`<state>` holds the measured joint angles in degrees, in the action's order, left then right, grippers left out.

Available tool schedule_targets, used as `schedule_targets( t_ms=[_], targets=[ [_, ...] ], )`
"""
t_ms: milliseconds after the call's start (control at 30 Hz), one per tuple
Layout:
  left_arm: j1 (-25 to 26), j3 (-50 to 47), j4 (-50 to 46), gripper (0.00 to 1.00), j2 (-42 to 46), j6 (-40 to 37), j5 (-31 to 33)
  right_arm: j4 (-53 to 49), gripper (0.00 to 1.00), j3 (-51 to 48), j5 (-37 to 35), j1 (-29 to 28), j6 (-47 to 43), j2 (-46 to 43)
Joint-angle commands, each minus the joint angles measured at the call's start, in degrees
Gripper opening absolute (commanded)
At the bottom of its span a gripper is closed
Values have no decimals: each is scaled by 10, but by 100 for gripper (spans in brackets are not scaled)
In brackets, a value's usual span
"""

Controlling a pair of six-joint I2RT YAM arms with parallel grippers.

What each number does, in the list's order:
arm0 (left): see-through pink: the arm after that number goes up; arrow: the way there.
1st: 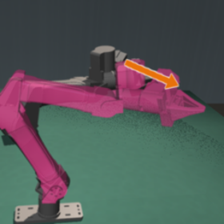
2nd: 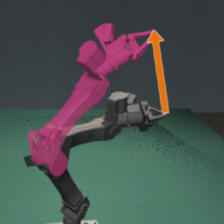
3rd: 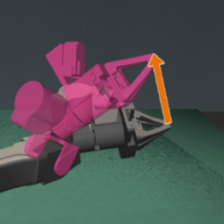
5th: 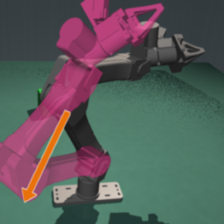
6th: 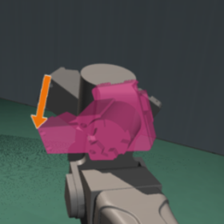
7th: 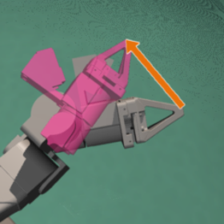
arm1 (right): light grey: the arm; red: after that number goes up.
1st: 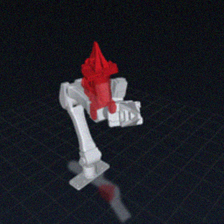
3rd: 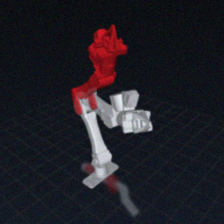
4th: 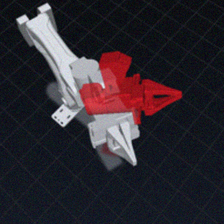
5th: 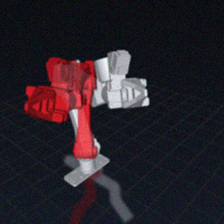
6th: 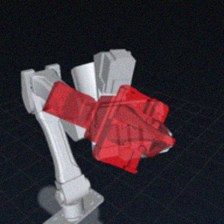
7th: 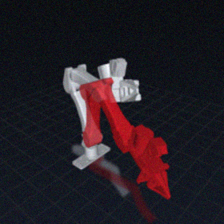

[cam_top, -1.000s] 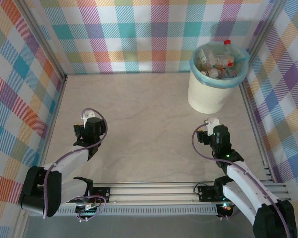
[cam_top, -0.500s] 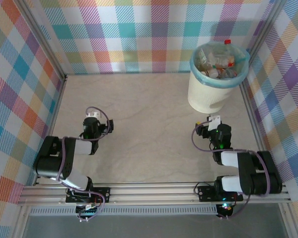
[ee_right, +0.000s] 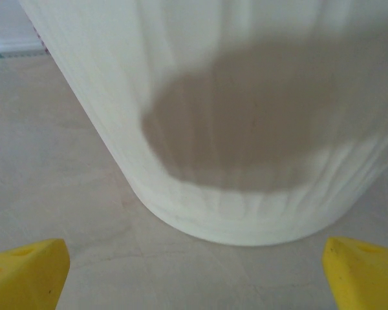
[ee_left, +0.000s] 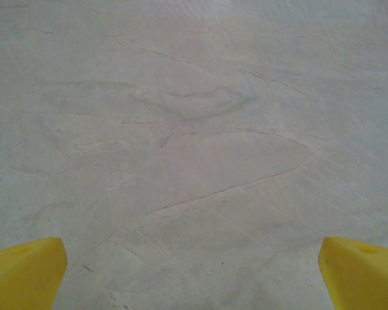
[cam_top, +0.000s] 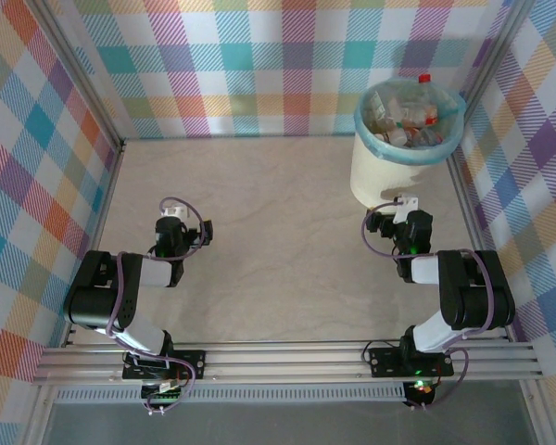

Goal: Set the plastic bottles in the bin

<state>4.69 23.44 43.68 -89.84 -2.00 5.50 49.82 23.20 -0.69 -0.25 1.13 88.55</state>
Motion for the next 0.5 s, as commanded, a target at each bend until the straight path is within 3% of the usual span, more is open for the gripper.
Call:
schedule_targets(
  t_ms=[0, 467],
  targets=[
    [-7, 10, 18, 100, 2, 1, -6, -13, 100, -2, -5, 0, 5, -7],
    [-7, 11, 16, 100, 2, 2, -7, -12, 100, -2, -5, -1, 4, -7]
  ],
)
